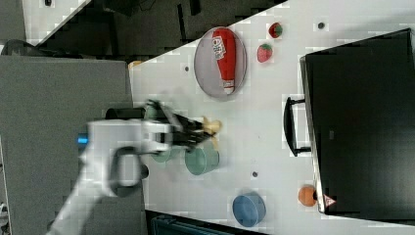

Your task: Pick banana from table and place on oven.

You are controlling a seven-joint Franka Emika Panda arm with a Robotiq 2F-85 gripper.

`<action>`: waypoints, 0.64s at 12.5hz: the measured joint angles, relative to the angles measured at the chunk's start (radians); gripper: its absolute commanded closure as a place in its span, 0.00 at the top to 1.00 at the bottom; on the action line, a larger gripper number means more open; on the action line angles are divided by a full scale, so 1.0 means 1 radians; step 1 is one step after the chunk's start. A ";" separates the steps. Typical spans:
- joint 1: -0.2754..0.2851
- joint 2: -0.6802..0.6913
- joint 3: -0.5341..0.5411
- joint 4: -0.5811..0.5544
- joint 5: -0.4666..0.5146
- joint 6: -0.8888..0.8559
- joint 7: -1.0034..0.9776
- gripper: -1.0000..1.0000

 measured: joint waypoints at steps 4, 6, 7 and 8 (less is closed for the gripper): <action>0.021 -0.213 -0.086 0.260 0.004 -0.348 0.001 0.27; 0.016 -0.255 -0.157 0.345 -0.018 -0.379 -0.007 0.27; -0.003 -0.248 -0.186 0.382 -0.060 -0.375 -0.038 0.27; -0.006 -0.240 -0.235 0.390 -0.093 -0.372 -0.087 0.27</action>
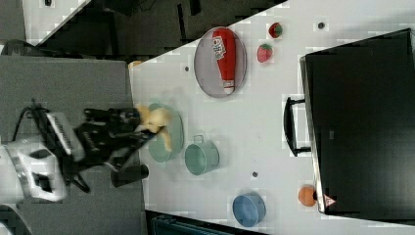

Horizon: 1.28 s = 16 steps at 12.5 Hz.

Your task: Pick banana from table and place on oven.

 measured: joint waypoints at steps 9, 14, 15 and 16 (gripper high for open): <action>-0.088 0.442 -0.402 -0.071 -0.007 0.259 -0.519 0.41; -0.065 0.472 -0.376 -0.094 -0.026 0.265 -0.623 1.00; -0.058 0.464 -0.359 -0.090 -0.023 0.261 -0.632 1.00; -0.050 0.464 -0.340 -0.068 -0.026 0.255 -0.634 1.00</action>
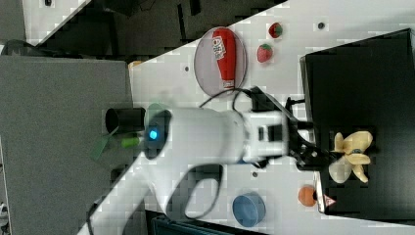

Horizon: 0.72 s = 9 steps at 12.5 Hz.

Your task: Pick banana from table and place on oven.

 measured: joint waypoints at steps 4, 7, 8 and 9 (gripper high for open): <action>0.055 -0.091 0.072 0.033 -0.007 -0.061 0.014 1.00; 0.060 -0.226 0.229 0.055 0.007 -0.217 0.180 1.00; 0.069 -0.275 0.287 0.058 0.014 -0.253 0.275 1.00; 0.097 -0.324 0.330 0.062 0.038 -0.294 0.391 1.00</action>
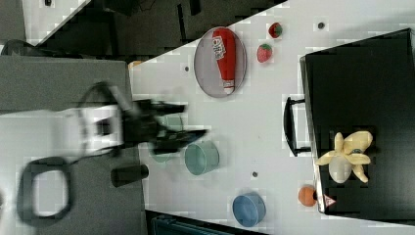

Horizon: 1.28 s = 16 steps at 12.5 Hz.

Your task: Pick banana from table and place on oven.

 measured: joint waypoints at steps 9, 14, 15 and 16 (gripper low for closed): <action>0.065 -0.244 0.174 -0.106 0.022 -0.082 0.452 1.00; 0.046 -0.252 0.125 -0.192 -0.001 -0.104 0.447 1.00; 0.044 -0.253 0.124 -0.192 0.003 -0.104 0.447 1.00; 0.046 -0.256 0.118 -0.194 -0.001 -0.097 0.447 1.00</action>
